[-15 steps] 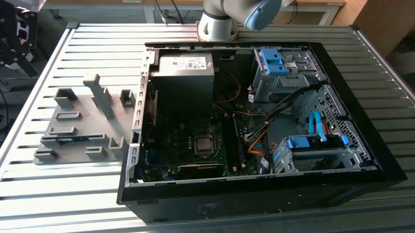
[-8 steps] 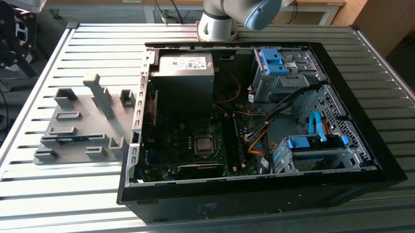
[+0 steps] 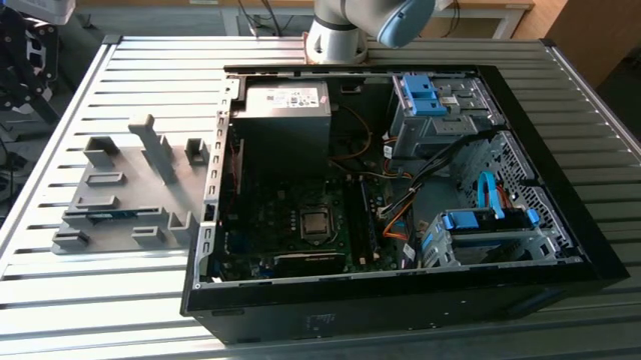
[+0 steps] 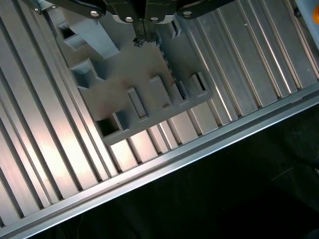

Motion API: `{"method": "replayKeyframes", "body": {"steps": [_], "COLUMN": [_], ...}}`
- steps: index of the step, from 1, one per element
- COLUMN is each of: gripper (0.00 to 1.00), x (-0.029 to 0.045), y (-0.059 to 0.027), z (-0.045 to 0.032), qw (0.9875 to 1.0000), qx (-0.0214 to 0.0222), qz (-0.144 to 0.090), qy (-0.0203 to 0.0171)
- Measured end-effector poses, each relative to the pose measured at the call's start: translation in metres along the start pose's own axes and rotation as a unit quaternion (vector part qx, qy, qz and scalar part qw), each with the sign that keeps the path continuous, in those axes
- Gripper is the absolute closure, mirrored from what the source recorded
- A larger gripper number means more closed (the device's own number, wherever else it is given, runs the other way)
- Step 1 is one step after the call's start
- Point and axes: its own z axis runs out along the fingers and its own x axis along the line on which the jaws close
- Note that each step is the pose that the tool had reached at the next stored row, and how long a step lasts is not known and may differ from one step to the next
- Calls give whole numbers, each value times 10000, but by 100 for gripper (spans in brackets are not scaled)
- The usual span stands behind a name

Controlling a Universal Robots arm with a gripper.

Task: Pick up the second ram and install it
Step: 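Pick up the second ram and move it above second insertion slot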

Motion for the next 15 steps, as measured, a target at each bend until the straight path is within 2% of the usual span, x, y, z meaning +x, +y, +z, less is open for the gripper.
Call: {"method": "replayKeyframes", "body": {"steps": [3,11,15], "gripper": [89,89,89], "x": [3,5,5], "y": [-2,-1,-1], "z": [15,16,24], "qw": [9999,9999,9989], "qx": [-5,-4,-6], "qz": [-141,-155,-471], "qy": [5,4,8]}}
